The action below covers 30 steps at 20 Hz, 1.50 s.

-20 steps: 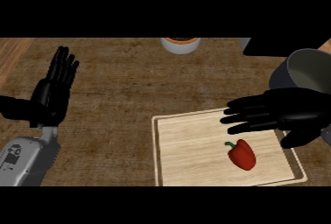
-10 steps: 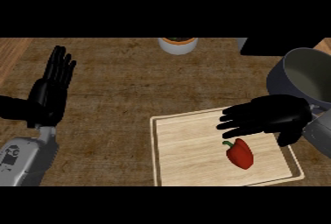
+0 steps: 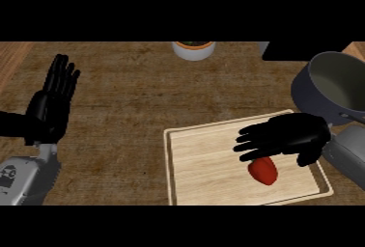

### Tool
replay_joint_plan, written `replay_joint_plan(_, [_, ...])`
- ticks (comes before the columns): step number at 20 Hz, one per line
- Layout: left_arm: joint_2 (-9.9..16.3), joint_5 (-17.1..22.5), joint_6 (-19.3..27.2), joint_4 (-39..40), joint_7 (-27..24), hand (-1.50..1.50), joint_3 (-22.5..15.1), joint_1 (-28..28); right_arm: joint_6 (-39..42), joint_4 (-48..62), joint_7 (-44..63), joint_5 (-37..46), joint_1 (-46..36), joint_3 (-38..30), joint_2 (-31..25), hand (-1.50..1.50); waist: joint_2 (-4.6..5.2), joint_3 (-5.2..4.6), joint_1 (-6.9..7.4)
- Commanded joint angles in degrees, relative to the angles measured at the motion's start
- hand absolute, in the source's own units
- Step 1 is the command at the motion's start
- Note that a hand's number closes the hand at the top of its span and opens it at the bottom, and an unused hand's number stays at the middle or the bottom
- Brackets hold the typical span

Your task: Pick the bell pepper from the tray and place it in the pot

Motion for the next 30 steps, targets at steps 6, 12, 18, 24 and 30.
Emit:
replay_joint_plan(6, [-0.46,-1.40,-1.30,-4.98,2.63,0.00,1.29,2.87,-2.65,9.42,-3.02,8.88,1.57,-1.68,9.43,-1.50,-0.11,0.00,0.26])
replay_joint_plan(12, [-2.09,-2.34,-3.69,3.64,-0.50,0.00,3.57,-1.68,-3.05,11.51,-6.15,11.63,2.41,-2.53,11.67,-1.50,0.02,-0.02,-0.51])
replay_joint_plan(18, [-4.25,-4.65,-0.54,-2.76,3.94,0.00,1.70,0.06,-4.99,11.71,-4.86,14.96,5.64,-1.79,14.55,-1.50,-0.09,0.00,-0.37])
replay_joint_plan(24, [-1.81,-3.02,-4.33,-0.21,1.67,0.00,4.81,0.13,-6.34,7.86,-9.47,16.55,5.28,1.85,14.94,1.50,-0.02,-0.01,-0.38])
replay_joint_plan(30, [-4.72,-5.11,-1.23,-0.97,2.97,0.00,3.16,-0.37,-10.39,2.56,-9.00,17.64,10.55,2.98,13.64,1.50,-0.22,0.00,-1.11])
